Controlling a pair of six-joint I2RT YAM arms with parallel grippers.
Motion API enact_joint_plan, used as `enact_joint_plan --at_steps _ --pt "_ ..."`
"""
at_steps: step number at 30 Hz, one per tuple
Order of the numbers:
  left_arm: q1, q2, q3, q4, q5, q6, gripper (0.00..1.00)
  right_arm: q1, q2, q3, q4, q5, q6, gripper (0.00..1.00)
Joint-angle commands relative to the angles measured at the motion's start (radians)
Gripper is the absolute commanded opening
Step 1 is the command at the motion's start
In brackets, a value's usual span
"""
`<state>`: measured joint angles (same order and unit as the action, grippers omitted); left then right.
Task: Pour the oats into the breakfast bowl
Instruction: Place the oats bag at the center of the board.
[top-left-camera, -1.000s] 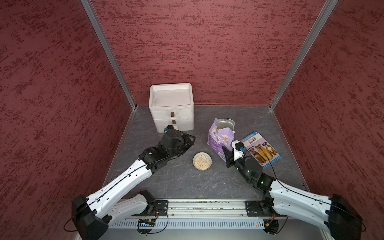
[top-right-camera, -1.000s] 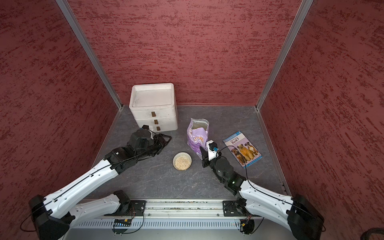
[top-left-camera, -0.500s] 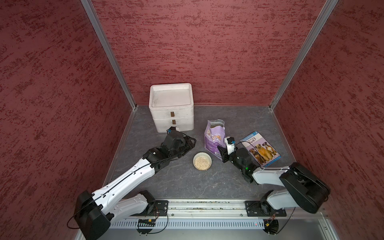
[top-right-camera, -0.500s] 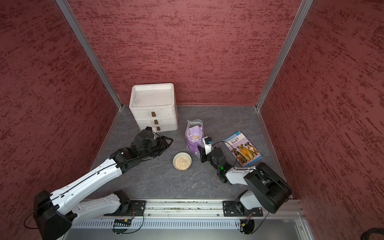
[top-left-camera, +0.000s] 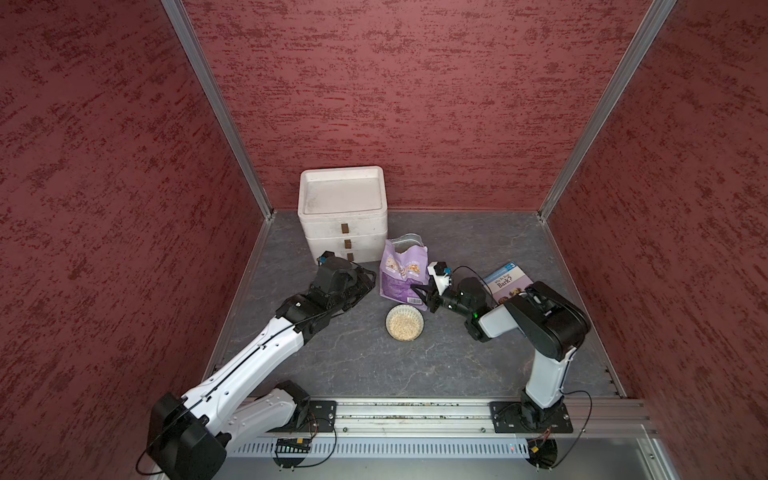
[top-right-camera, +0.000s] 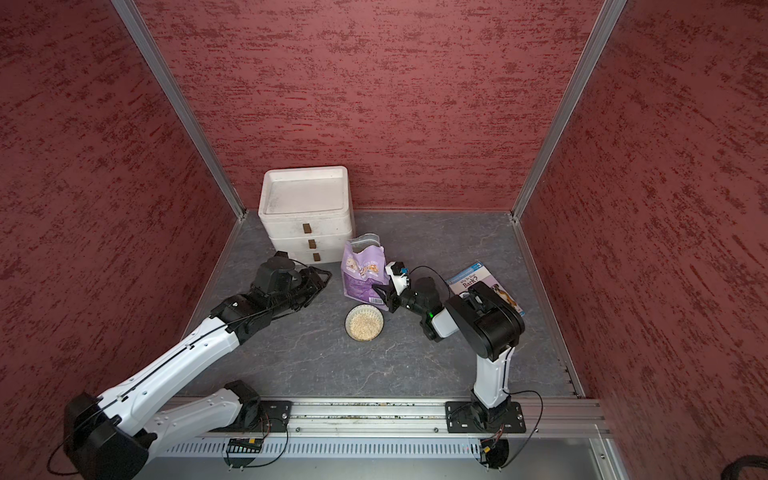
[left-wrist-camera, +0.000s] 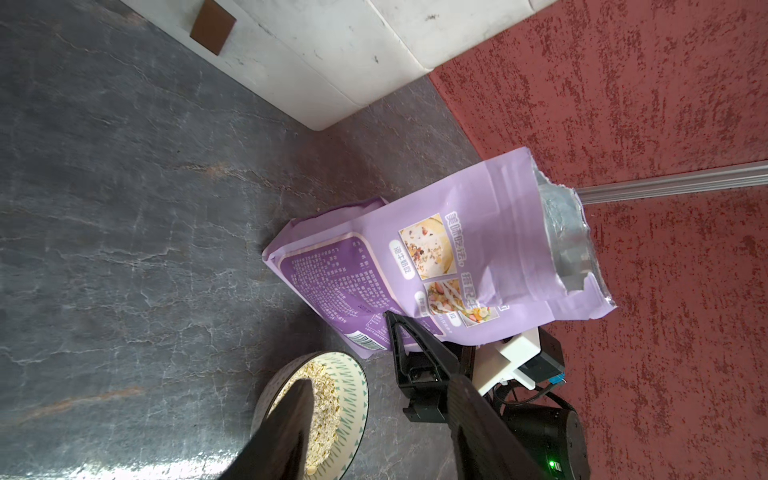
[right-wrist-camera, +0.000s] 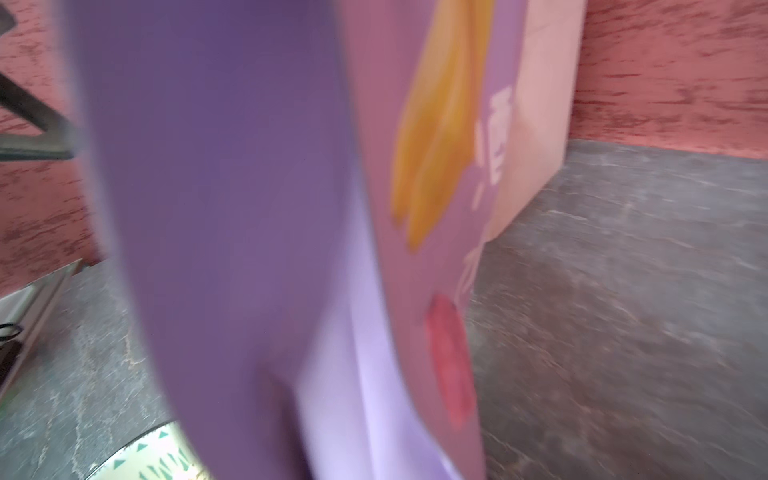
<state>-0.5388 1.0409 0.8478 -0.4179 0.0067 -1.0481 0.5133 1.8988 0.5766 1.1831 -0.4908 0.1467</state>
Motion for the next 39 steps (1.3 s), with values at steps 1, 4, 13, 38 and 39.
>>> enact_joint_plan --at_steps 1,4,13,38,39 --pt "0.03 0.007 0.037 -0.033 0.013 0.043 0.58 -0.01 0.013 0.073 0.219 -0.116 -0.01 0.0" --pt "0.054 0.029 0.068 -0.059 0.01 0.056 0.6 -0.009 0.058 0.113 0.22 -0.106 -0.023 0.0" --pt "0.097 0.072 0.061 -0.051 0.009 0.064 0.6 -0.004 0.135 0.24 0.148 -0.125 -0.041 0.14" --pt "0.134 0.338 -0.065 0.179 0.085 0.048 0.55 0.068 0.013 0.39 -0.475 -0.093 -0.243 0.59" --pt "0.137 0.348 -0.062 0.18 0.091 0.05 0.55 0.067 0.007 0.393 -0.492 -0.09 -0.245 0.6"
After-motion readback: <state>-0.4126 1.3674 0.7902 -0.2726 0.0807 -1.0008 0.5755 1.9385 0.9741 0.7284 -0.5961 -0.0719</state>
